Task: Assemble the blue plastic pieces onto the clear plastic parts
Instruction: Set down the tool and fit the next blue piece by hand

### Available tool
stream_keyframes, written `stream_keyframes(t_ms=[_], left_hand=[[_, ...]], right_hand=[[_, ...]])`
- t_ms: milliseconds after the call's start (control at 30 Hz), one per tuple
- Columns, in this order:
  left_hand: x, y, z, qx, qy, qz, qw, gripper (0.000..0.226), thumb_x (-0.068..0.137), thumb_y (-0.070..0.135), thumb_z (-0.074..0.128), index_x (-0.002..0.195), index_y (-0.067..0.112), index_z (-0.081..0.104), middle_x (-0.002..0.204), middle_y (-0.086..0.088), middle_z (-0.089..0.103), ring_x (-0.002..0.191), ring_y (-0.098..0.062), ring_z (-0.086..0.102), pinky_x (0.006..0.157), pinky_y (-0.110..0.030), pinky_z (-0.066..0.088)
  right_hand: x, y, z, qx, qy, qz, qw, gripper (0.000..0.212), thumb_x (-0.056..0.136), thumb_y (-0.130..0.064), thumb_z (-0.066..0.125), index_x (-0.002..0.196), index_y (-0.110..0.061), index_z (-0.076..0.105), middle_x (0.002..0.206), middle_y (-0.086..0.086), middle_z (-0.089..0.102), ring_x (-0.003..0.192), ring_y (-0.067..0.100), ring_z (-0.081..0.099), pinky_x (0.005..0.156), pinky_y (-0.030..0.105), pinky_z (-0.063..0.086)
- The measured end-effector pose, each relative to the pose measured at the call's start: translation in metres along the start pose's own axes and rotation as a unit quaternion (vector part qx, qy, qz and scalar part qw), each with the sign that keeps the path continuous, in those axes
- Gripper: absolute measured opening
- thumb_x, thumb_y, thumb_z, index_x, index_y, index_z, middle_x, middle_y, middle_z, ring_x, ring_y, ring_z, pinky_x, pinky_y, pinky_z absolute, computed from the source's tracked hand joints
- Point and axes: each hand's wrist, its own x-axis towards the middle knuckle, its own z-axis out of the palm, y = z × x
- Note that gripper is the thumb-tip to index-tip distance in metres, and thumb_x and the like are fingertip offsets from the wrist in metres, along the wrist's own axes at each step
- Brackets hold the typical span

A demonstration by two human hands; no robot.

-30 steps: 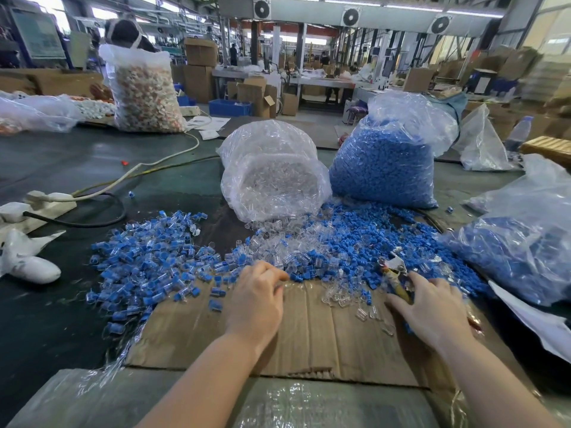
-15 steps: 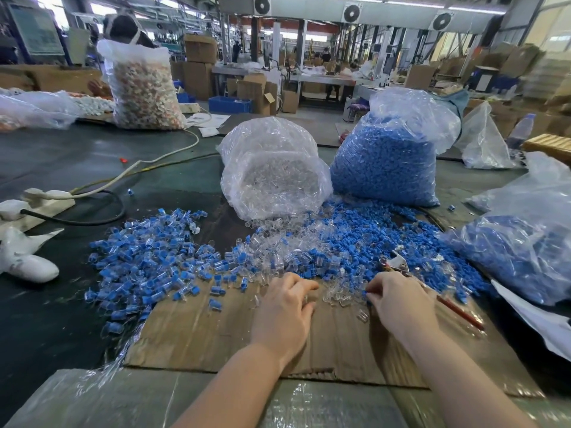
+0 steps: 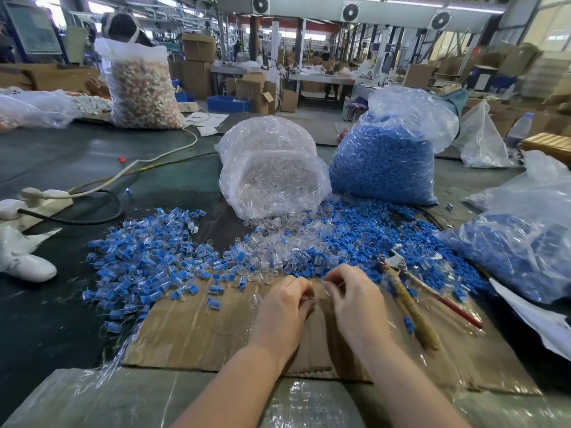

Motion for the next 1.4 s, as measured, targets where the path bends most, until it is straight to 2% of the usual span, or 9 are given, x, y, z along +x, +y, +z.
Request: stream_keyframes(t_ms=[133,367,433,567,733,867,1033,1233,1400], left_hand=[[-0.001,0.001,-0.004,-0.015,0.03,-0.026,0.999,0.023,0.089,0.018,0.058,0.111,0.02,0.065,0.098,0.008,0.058,0.086,-0.003,0.051,0.076,-0.004,0.036],[0.0,-0.001,-0.006,-0.072,0.071,-0.066,0.993,0.012,0.083,0.01,0.066,0.094,0.013,0.071,0.084,0.014,0.051,0.078,0.0,0.052,0.072,-0.003,0.038],[0.0,-0.003,-0.007,-0.09,0.077,-0.074,0.99,0.011,0.084,0.009,0.065,0.089,0.018,0.07,0.079,0.019,0.053,0.077,0.004,0.052,0.071,-0.002,0.038],[-0.001,-0.006,-0.007,-0.14,0.054,-0.112,0.982,0.022,0.086,0.012,0.062,0.079,0.033,0.059,0.076,0.013,0.062,0.073,0.001,0.058,0.067,-0.009,0.046],[-0.001,-0.005,-0.01,-0.191,0.051,-0.123,0.973,0.032,0.086,0.008,0.062,0.085,0.04,0.058,0.077,0.013,0.064,0.074,0.004,0.059,0.067,-0.008,0.047],[-0.001,-0.004,-0.011,-0.209,0.033,-0.13,0.969,0.028,0.086,0.008,0.062,0.083,0.035,0.061,0.08,0.011,0.066,0.075,0.002,0.062,0.069,-0.009,0.048],[-0.002,-0.004,-0.012,-0.224,0.029,-0.133,0.965,0.028,0.086,0.006,0.062,0.082,0.033,0.06,0.08,0.01,0.066,0.074,0.003,0.061,0.066,-0.006,0.046],[-0.002,-0.004,-0.012,-0.221,0.013,-0.125,0.967,0.025,0.084,0.006,0.064,0.081,0.031,0.062,0.077,0.011,0.065,0.072,0.007,0.06,0.066,-0.008,0.047],[-0.002,-0.003,-0.013,-0.238,0.014,-0.135,0.962,0.022,0.087,0.008,0.06,0.084,0.029,0.062,0.081,0.009,0.065,0.075,0.005,0.06,0.066,-0.009,0.048]], right_hand=[[-0.008,-0.002,0.013,0.027,0.035,-0.004,0.999,0.013,0.091,-0.012,0.056,0.096,-0.011,0.068,0.091,-0.001,0.06,0.081,0.015,0.054,0.07,0.019,0.036],[-0.017,0.0,0.013,0.061,0.084,-0.047,0.993,0.009,0.083,-0.002,0.064,0.086,-0.01,0.068,0.079,-0.001,0.064,0.071,0.016,0.057,0.067,0.016,0.035],[-0.018,0.0,0.013,0.063,0.085,-0.057,0.993,0.008,0.083,-0.002,0.065,0.085,-0.01,0.068,0.079,-0.002,0.063,0.072,0.014,0.057,0.067,0.014,0.034],[-0.021,-0.001,0.012,0.083,0.086,-0.064,0.991,0.007,0.082,-0.004,0.067,0.084,-0.011,0.068,0.076,-0.003,0.067,0.069,0.011,0.059,0.066,0.013,0.038],[-0.023,-0.003,0.011,0.107,0.073,-0.049,0.99,0.005,0.084,-0.012,0.067,0.081,-0.015,0.065,0.071,-0.012,0.061,0.064,0.0,0.051,0.065,0.002,0.035],[-0.023,-0.001,0.012,0.083,0.058,-0.033,0.994,0.009,0.087,-0.019,0.064,0.079,-0.015,0.062,0.071,-0.01,0.06,0.065,0.008,0.051,0.061,0.013,0.034],[-0.023,-0.002,0.015,0.046,0.041,-0.038,0.997,0.012,0.087,-0.022,0.063,0.079,-0.013,0.061,0.073,-0.003,0.064,0.069,0.018,0.057,0.064,0.033,0.044],[-0.023,0.0,0.018,0.008,0.011,-0.038,0.999,0.016,0.09,-0.029,0.057,0.08,-0.016,0.059,0.075,-0.004,0.063,0.072,0.016,0.057,0.065,0.029,0.04],[-0.023,-0.002,0.014,0.038,0.025,-0.066,0.997,0.008,0.087,-0.025,0.064,0.088,-0.017,0.066,0.081,-0.008,0.065,0.075,0.01,0.057,0.068,0.024,0.045]])
